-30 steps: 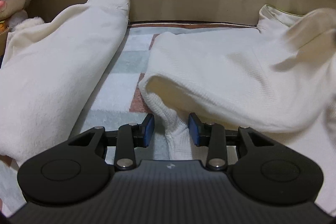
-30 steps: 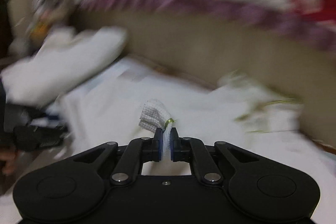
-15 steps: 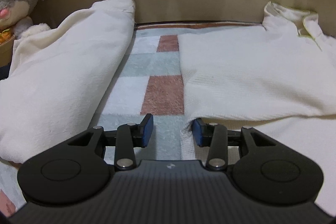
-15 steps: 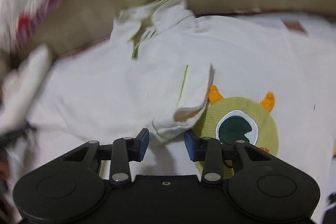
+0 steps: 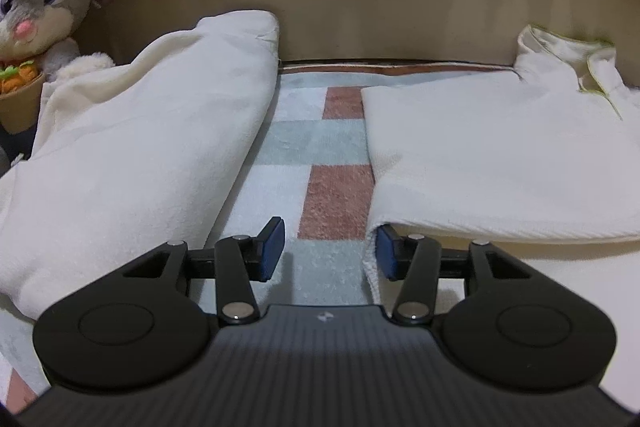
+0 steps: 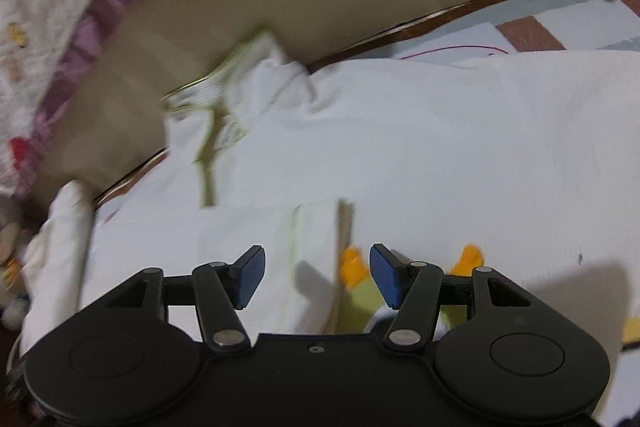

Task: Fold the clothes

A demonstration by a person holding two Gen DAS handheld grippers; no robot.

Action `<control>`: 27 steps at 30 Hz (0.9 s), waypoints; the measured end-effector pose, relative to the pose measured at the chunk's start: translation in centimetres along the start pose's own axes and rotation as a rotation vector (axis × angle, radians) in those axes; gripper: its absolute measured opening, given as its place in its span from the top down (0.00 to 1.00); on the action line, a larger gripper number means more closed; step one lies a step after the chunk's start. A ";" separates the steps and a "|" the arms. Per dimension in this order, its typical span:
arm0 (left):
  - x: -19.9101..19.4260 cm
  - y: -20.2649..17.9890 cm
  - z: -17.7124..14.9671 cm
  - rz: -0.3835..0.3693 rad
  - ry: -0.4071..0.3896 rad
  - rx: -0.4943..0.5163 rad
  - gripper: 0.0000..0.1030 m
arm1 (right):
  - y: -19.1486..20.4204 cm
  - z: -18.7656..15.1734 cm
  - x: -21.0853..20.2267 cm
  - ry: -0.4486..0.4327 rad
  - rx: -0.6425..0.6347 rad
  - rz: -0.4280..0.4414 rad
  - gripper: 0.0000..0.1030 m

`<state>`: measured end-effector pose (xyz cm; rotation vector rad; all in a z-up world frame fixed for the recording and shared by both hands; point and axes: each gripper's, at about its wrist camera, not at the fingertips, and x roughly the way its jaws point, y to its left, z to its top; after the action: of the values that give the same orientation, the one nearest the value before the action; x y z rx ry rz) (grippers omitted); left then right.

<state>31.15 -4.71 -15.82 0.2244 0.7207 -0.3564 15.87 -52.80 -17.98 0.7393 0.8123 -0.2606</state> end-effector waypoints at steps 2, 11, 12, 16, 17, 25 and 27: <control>0.0 0.0 -0.1 0.000 0.003 -0.006 0.53 | 0.9 -0.2 0.8 -0.049 -0.051 -0.009 0.37; 0.1 0.4 -0.1 0.000 0.029 -0.053 0.53 | 7.6 -0.2 -1.8 -0.229 -0.440 -0.080 0.87; 0.2 0.5 0.1 -0.014 0.047 -0.059 0.53 | 7.6 0.3 -1.7 -0.211 -0.449 -0.096 0.87; -0.2 0.7 0.8 -0.112 0.131 0.018 0.54 | 7.3 1.3 1.4 -0.027 -0.554 -0.221 0.85; -0.6 0.8 0.9 -0.129 0.149 0.043 0.54 | 7.1 1.3 1.6 -0.015 -0.559 -0.233 0.80; -4.5 3.4 2.6 -0.416 -0.044 -0.191 0.54 | 5.1 -0.4 -1.8 -0.120 -0.362 -0.186 0.55; -3.5 2.4 2.2 -0.481 -0.065 -0.257 0.54 | 4.6 -1.4 -2.1 -0.068 -0.342 -0.116 0.53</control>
<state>30.99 -2.38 -11.66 -0.2093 0.7450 -0.7181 15.89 -48.61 -14.75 0.3612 0.8104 -0.2410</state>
